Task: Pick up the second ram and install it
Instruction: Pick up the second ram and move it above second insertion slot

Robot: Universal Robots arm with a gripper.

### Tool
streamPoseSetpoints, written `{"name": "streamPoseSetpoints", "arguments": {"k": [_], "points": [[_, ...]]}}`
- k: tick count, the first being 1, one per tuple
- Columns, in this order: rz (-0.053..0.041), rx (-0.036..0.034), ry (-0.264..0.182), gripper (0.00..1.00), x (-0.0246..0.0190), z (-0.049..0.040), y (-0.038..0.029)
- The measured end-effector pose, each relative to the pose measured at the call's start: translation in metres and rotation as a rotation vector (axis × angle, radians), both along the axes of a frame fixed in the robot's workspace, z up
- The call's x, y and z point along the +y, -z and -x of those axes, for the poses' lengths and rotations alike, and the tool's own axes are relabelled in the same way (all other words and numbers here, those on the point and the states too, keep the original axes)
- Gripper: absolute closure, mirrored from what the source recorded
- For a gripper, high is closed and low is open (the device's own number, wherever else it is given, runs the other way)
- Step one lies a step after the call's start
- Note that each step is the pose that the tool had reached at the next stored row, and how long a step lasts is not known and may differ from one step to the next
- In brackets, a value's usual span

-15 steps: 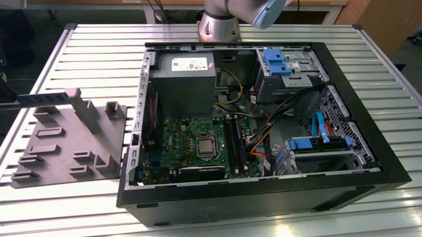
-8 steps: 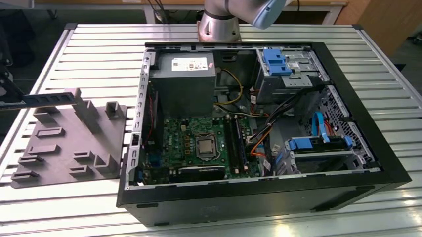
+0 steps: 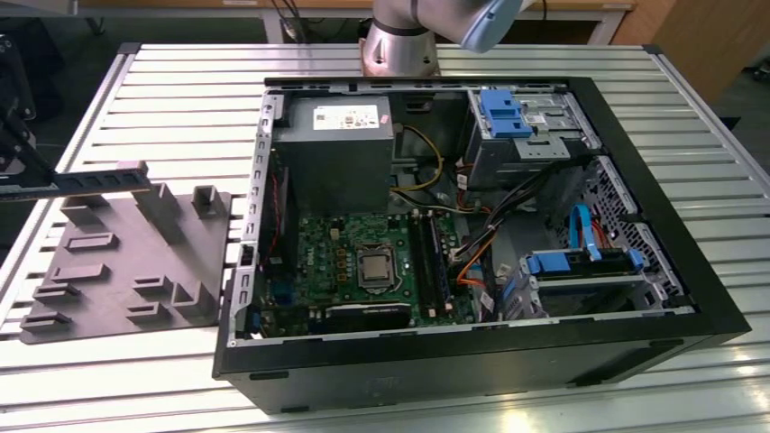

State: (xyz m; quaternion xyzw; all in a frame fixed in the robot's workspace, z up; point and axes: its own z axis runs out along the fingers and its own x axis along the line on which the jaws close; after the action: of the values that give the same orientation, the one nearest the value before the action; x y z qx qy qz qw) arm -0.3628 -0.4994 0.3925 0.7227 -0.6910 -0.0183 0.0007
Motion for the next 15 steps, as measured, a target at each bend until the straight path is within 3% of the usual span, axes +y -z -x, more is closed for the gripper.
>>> {"name": "streamPoseSetpoints", "arguments": {"k": [15], "points": [[-0.0001, -0.0001, 0.000, 0.89, 0.0002, -0.0227, 0.0000]]}}
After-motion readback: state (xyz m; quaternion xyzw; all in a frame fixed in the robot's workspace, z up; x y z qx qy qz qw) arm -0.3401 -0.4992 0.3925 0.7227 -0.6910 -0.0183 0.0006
